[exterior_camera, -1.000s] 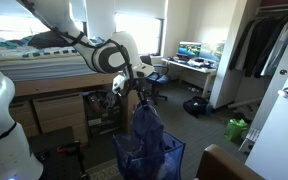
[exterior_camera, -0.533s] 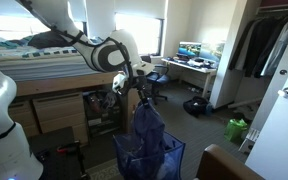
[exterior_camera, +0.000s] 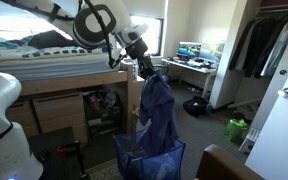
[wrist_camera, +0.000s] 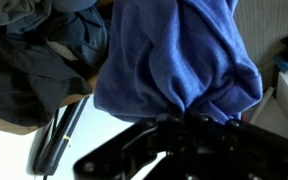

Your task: Take the blue cloth from the laundry basket and put it on the couch

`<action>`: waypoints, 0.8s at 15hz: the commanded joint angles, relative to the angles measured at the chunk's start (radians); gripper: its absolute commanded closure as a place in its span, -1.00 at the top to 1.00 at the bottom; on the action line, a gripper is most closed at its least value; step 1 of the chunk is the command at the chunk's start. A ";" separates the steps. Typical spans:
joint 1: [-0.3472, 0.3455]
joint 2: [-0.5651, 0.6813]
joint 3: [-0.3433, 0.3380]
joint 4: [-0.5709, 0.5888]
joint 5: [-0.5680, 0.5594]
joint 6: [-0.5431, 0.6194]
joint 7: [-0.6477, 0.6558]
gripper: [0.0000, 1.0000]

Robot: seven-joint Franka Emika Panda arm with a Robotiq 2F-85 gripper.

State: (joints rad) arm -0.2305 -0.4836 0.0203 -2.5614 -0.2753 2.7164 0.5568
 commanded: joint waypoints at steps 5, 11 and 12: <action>-0.253 -0.046 0.011 0.044 0.072 -0.001 0.083 -0.96; -0.455 0.048 0.004 0.077 0.041 0.028 0.263 -0.96; -0.481 0.067 -0.001 0.083 0.041 0.038 0.295 -0.96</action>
State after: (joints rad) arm -0.6369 -0.4752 0.0148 -2.5194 -0.2188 2.7221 0.7537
